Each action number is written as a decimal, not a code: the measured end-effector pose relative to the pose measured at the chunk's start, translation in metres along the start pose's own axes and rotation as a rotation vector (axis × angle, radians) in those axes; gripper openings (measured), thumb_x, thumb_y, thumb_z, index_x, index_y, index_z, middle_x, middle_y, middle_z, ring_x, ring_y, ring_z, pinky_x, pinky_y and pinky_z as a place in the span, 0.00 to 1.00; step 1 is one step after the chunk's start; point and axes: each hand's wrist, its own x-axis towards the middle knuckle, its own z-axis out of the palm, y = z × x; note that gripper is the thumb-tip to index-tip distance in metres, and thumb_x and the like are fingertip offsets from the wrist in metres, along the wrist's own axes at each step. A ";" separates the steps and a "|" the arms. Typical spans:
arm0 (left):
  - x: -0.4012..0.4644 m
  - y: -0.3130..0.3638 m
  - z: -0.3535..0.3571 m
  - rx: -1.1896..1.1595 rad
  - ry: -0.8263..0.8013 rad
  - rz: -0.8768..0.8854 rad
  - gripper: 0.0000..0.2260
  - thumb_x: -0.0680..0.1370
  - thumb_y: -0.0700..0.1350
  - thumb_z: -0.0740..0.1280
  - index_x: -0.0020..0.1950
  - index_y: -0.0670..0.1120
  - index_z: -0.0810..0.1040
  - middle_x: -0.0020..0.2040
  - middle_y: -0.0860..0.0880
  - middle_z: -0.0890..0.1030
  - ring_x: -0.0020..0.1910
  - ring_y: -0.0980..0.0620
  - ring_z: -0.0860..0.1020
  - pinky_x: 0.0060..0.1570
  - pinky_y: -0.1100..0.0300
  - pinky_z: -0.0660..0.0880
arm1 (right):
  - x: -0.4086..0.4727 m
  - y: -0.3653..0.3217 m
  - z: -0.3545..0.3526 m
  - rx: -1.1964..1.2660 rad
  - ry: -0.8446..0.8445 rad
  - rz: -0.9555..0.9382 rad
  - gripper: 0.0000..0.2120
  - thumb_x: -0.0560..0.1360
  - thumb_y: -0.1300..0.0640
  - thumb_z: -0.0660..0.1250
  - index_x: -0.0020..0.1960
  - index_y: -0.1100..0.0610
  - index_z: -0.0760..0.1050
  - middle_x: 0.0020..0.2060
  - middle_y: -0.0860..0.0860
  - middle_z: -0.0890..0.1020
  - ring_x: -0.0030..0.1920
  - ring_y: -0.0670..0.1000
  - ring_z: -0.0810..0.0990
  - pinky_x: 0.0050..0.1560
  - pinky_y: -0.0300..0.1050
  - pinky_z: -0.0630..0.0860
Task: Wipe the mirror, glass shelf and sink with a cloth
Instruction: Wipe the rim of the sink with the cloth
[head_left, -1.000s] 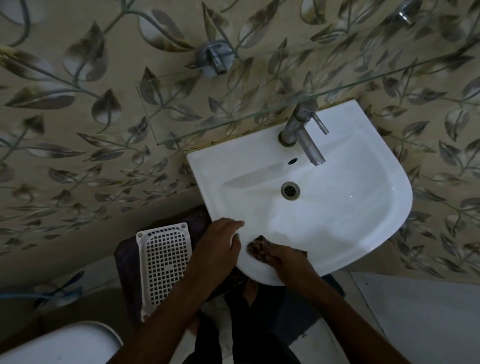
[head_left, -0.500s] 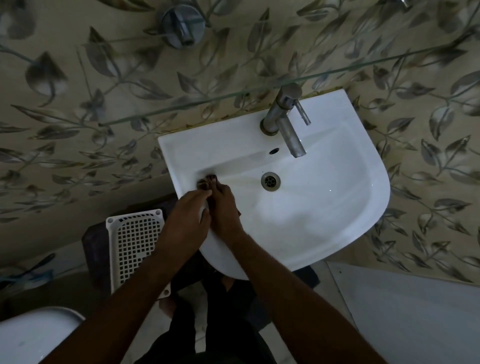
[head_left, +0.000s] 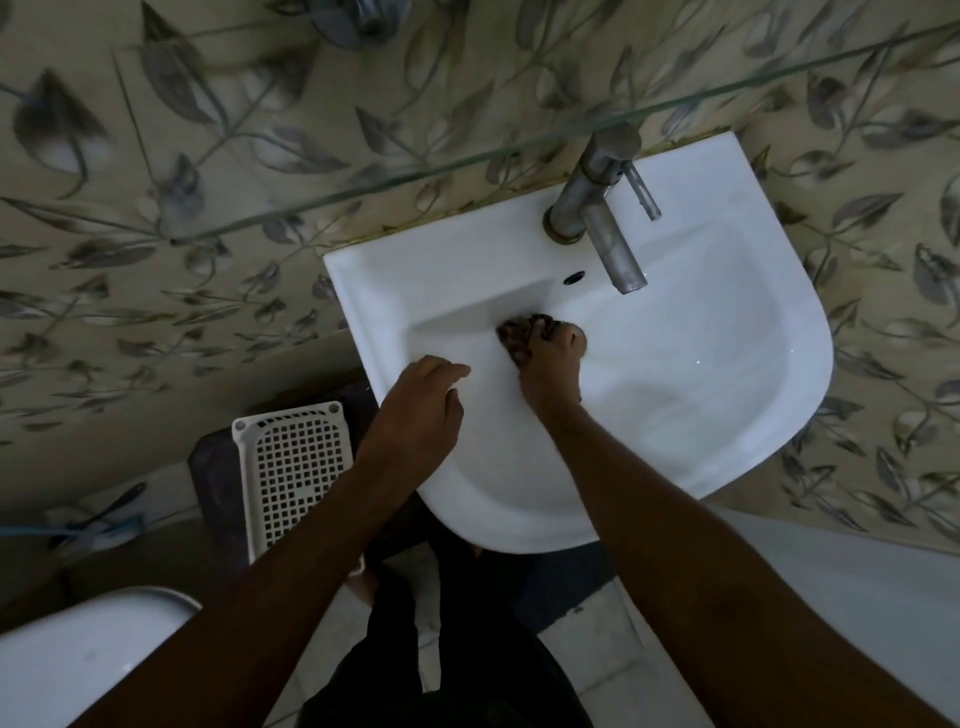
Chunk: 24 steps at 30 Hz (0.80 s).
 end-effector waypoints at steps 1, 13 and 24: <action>0.000 0.000 0.000 -0.002 -0.003 -0.007 0.14 0.78 0.36 0.63 0.63 0.43 0.77 0.57 0.47 0.78 0.57 0.50 0.74 0.61 0.57 0.72 | -0.004 -0.008 -0.002 -0.007 -0.028 -0.020 0.17 0.77 0.58 0.66 0.66 0.58 0.75 0.64 0.62 0.71 0.64 0.64 0.68 0.64 0.59 0.69; -0.003 -0.004 0.011 0.066 0.021 0.014 0.14 0.76 0.35 0.63 0.61 0.44 0.78 0.55 0.48 0.79 0.57 0.49 0.75 0.62 0.54 0.73 | -0.029 -0.009 0.008 -0.220 -0.116 -0.341 0.26 0.81 0.59 0.59 0.77 0.64 0.59 0.66 0.64 0.69 0.60 0.63 0.69 0.58 0.56 0.76; -0.001 -0.004 0.016 0.144 0.068 0.047 0.12 0.75 0.38 0.63 0.56 0.43 0.80 0.52 0.49 0.81 0.53 0.50 0.78 0.56 0.53 0.77 | 0.039 0.066 -0.034 -0.417 0.082 0.001 0.29 0.70 0.64 0.66 0.70 0.68 0.65 0.57 0.65 0.74 0.50 0.63 0.74 0.42 0.53 0.77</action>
